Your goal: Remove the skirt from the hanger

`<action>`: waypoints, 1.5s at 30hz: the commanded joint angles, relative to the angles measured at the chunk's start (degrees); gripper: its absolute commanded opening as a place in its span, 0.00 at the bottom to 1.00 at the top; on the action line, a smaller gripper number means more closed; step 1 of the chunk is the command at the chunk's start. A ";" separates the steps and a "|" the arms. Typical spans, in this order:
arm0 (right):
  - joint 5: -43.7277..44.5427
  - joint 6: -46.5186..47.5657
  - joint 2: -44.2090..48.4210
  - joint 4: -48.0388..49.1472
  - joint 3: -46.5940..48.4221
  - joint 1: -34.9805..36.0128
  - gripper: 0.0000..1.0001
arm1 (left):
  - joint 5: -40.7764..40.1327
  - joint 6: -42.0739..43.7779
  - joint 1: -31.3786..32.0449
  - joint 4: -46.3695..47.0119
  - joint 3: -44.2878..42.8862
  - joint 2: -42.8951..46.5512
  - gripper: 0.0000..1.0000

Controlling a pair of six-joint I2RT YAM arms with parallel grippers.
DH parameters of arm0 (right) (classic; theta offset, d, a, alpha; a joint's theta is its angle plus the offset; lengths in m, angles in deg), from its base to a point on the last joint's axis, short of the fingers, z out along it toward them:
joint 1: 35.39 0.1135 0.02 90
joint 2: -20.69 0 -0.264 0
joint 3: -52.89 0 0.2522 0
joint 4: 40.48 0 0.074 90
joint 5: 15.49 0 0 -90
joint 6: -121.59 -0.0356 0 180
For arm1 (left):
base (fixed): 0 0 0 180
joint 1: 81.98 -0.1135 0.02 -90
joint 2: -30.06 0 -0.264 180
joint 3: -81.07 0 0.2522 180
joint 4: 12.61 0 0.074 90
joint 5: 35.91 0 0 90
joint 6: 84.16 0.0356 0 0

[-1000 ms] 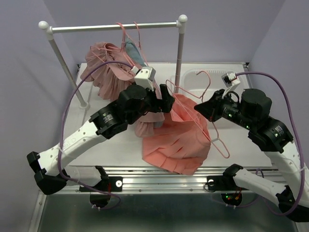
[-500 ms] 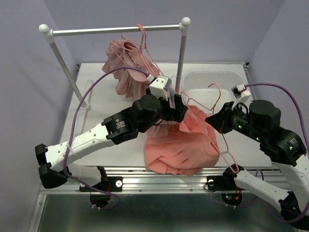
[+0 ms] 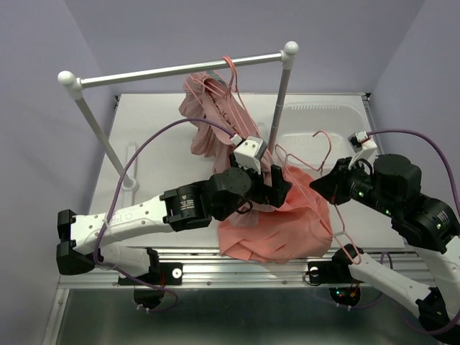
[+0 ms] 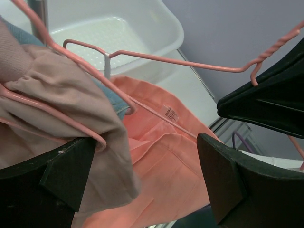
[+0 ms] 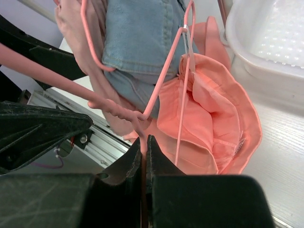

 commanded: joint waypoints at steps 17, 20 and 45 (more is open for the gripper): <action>-8.25 6.90 -22.85 15.95 21.10 0.42 0.01 | -12.93 -12.80 -3.21 -22.23 2.87 17.51 0.99; -6.95 8.57 -26.02 19.91 26.79 0.42 0.01 | -12.40 -14.29 -3.21 -24.69 4.54 22.77 0.99; 9.77 8.32 -47.22 32.83 31.08 0.42 0.64 | -39.73 -42.53 -3.83 -51.25 -0.82 30.36 0.99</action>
